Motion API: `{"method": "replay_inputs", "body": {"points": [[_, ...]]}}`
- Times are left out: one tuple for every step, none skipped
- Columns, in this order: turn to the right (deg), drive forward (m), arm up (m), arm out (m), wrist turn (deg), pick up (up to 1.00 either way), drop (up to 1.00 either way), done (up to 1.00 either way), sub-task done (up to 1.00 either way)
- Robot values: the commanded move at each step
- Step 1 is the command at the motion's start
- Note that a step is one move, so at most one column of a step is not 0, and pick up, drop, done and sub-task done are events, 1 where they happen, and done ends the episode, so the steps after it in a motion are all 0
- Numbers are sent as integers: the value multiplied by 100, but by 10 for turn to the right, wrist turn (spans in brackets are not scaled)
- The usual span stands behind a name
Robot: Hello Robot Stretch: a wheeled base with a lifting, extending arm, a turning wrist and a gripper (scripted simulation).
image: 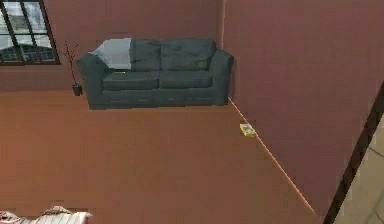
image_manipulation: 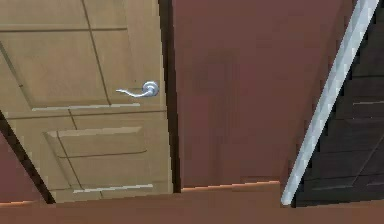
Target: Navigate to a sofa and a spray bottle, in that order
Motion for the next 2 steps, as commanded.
{"method": "replay_inputs", "body": {"points": [[-90,0,0,0,0,0,0,0,0],[0,35,0,0,0,0,0,0,0]]}}
